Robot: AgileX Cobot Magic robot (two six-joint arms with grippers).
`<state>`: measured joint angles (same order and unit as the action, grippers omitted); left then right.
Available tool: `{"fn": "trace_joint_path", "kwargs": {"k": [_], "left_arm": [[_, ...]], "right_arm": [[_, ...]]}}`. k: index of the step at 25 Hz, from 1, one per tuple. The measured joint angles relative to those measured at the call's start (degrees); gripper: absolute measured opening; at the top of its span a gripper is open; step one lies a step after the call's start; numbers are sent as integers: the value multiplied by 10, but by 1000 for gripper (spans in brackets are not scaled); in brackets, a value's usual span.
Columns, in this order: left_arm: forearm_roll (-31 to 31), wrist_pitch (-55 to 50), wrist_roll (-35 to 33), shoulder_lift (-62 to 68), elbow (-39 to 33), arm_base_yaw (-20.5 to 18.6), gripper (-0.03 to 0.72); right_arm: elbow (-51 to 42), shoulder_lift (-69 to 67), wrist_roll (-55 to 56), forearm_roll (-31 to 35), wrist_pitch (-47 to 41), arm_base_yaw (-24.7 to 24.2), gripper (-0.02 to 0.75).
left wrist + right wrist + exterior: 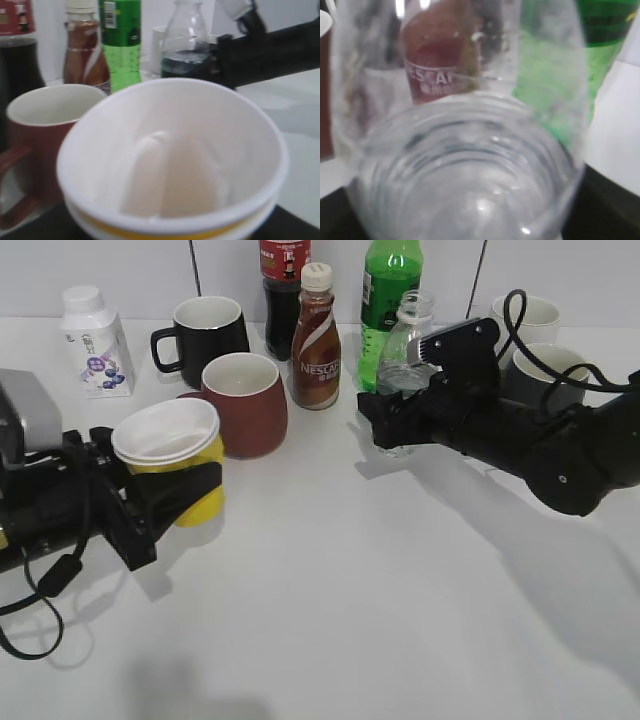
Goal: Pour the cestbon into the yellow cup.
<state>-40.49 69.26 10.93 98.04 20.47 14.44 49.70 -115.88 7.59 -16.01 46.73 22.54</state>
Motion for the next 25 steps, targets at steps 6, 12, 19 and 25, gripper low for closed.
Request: {"fn": "trace_joint_path", "kwargs": {"k": [6,12,19,25], "left_arm": [[1,0,0,0,27,32,426],[1,-10,0,0,55,72,426],[-2,-47,0,0,61,106,426],[-3,-82,0,0,68,106,426]], "right_arm": [[3,-6,0,28,8,0,472],[3,-7,-12,24,13,0,472],[3,-7,-82,-21,38,0,472],[3,14,-144,-80,62,0,472]]}}
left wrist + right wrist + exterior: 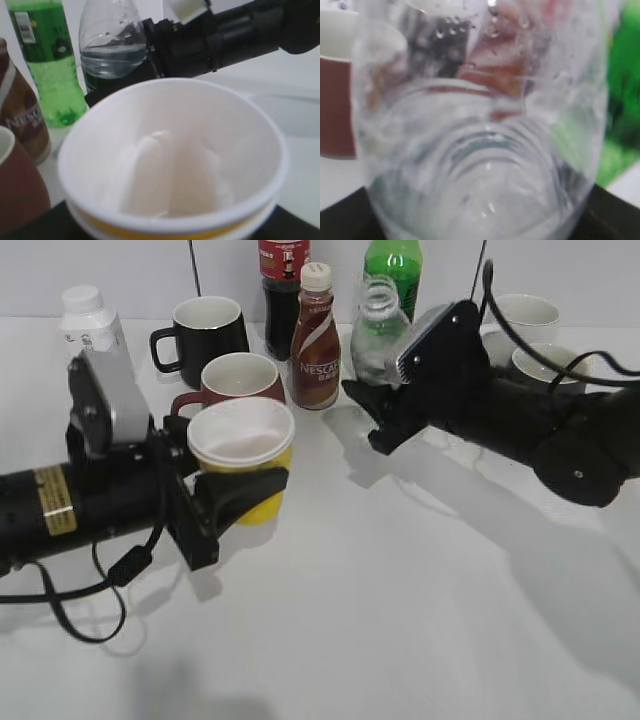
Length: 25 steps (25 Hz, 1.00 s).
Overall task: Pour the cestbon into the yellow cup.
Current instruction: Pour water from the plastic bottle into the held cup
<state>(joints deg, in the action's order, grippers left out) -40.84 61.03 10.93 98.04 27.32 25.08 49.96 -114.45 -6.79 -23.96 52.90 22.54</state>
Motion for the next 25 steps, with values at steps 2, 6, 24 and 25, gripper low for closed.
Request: {"fn": "trace_joint_path", "kwargs": {"k": [2,6,24,25], "left_arm": [[-2,-2,1,0,11,0,426],[-14,-25,23,2,38,0,424],[-16,-89,33,60,113,62,424],[-16,-80,33,65,113,62,424]], "right_arm": [[0,13,-22,-6,0,0,472],[0,43,-64,-10,-12,0,472],[0,83,-219,-58,-63,0,472],[0,83,-233,-60,-63,0,472]]}}
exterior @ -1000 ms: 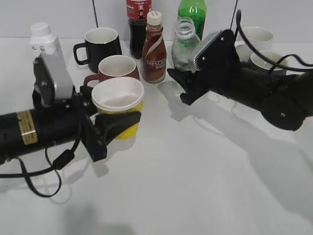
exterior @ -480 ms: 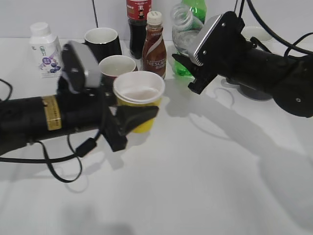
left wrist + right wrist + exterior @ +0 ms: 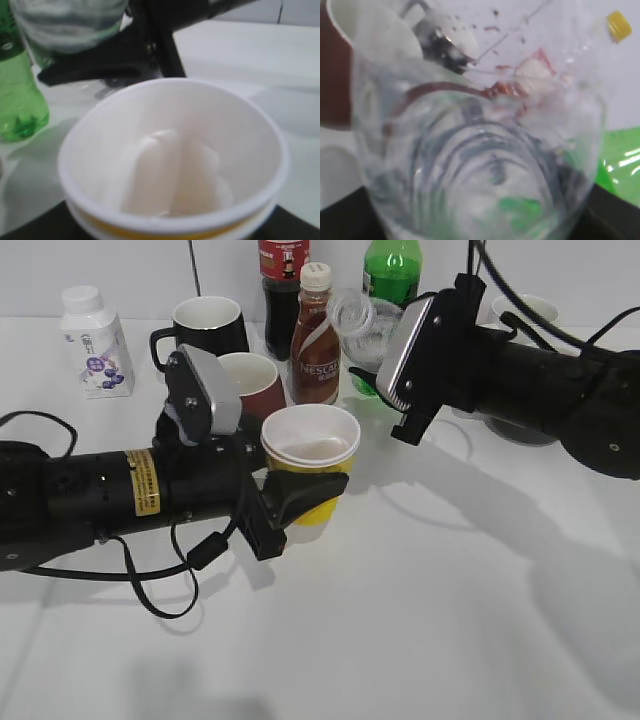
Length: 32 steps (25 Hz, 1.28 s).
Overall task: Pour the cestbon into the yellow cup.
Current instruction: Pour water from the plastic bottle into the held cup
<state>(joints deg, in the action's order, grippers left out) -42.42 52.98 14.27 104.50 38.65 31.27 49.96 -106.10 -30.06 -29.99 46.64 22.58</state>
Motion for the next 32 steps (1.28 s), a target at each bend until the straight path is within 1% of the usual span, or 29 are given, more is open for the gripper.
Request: {"fn": "trace_joint_path", "kwargs": {"k": [3,8,16,32], "left_arm": [[0,24,0,8,1,0,424],[0,30,0,17,1,0,424],[1,34,0,17,3,0,424],[-6,34,0,17,3,0,424]], "right_arm": [[0,0,-47,-5,0,0,472],[0,0,-115,-7,0,0,472],[0,0,-152,-12,0,0,472],[0,0,-266,-13,0,0,472]]}}
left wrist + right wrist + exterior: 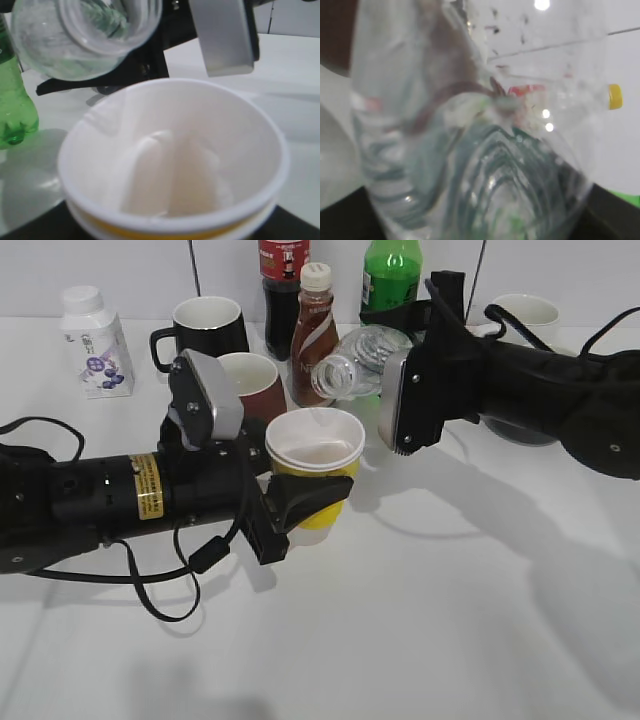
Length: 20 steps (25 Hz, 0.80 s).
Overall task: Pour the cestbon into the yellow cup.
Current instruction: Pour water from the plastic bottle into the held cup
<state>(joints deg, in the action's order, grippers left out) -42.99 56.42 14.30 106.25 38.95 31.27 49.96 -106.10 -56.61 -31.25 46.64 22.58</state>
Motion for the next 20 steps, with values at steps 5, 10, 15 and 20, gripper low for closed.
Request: {"fn": "trace_joint_path", "kwargs": {"k": [5,10,15,20], "left_arm": [[-5,0,0,0,0,0,424],[-22,10,0,0,0,0,424],[-26,13,0,0,0,0,424],[-27,13,0,0,0,0,424]], "right_arm": [[0,0,-17,0,0,0,472],[0,0,-49,0,0,0,472],[0,0,-71,0,0,0,472],[0,0,-87,0,0,0,472]]}}
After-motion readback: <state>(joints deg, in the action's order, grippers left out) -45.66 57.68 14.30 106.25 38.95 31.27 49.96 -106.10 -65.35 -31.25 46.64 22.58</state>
